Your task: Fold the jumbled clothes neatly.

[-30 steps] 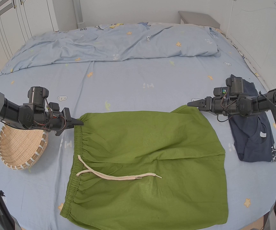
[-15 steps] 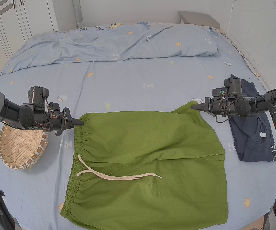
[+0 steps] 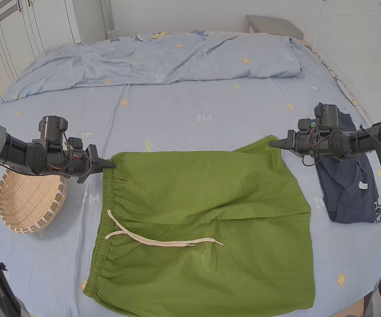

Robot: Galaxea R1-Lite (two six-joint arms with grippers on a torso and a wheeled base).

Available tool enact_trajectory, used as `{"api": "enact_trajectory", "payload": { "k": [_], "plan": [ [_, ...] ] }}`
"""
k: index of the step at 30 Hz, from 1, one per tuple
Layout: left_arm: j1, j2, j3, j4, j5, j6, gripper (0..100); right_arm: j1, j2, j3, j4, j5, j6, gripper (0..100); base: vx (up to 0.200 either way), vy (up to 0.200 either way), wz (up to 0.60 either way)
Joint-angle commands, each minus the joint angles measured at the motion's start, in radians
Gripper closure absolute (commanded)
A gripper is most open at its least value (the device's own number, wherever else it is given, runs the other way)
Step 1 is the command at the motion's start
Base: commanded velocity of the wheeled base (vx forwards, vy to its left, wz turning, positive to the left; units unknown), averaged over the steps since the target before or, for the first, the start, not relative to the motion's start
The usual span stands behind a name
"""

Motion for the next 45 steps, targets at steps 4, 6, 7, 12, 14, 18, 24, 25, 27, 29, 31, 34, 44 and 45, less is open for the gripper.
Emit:
{"api": "enact_trajectory", "payload": {
  "k": [4,6,7,12,14,18,24,25,27,29,31,34,44,45],
  "plan": [
    [0.003,-0.003,-0.069,-0.008,0.002,0.0,100,-0.024,-0.071,0.003,-0.005,-0.065,0.015,100,0.0,0.0,0.0],
    [0.006,-0.002,-0.062,-0.008,0.002,0.001,100,-0.024,-0.075,0.001,-0.018,-0.078,0.015,100,0.0,0.0,0.0],
    [0.008,0.001,-0.065,-0.009,0.002,0.004,100,-0.022,-0.075,0.001,-0.028,-0.087,0.012,100,0.0,0.0,0.0],
    [0.019,-0.002,-0.074,-0.009,0.002,0.004,100,-0.009,-0.071,0.007,-0.062,-0.156,0.009,100,0.0,0.0,0.0],
    [0.02,0.004,-0.079,-0.016,0.002,0.004,100,-0.009,-0.066,0.001,-0.065,-0.184,0.006,100,0.0,0.0,0.0],
    [0.022,0.009,-0.08,-0.048,0.003,0.003,100,-0.004,-0.066,0.001,-0.067,-0.196,0.004,100,0.0,0.0,0.0],
    [0.023,0.014,-0.08,-0.062,0.003,0.001,100,0.004,-0.056,0.006,-0.096,-0.223,-0.008,100,0.0,0.0,0.0],
    [0.025,0.015,-0.082,-0.062,0.003,0.001,100,0.013,-0.054,0.007,-0.113,-0.237,-0.008,100,0.0,0.0,0.0],
    [0.029,0.015,-0.082,-0.062,0.003,0.001,100,0.016,-0.049,0.01,-0.117,-0.247,-0.008,100,0.0,0.0,0.0],
    [0.029,0.02,-0.082,-0.062,0.003,0.001,0,0.017,-0.04,0.009,-0.117,-0.248,-0.008,100,0.0,0.0,0.0],
    [0.029,0.024,-0.082,-0.062,0.003,0.001,0,0.019,-0.034,0.007,-0.117,-0.248,-0.008,0,0.0,0.0,0.0],
    [0.026,0.027,-0.082,-0.062,0.003,0.001,0,0.024,-0.023,0.0,-0.114,-0.248,-0.002,0,0.0,0.0,0.0],
    [0.017,0.009,-0.069,-0.063,0.002,0.0,0,0.002,-0.049,0.004,-0.117,-0.245,0.004,0,0.0,0.0,0.0],
    [0.017,0.004,-0.066,-0.062,0.002,-0.002,0,-0.002,-0.063,0.01,-0.117,-0.243,0.006,0,0.0,0.0,0.0]
  ]
}}
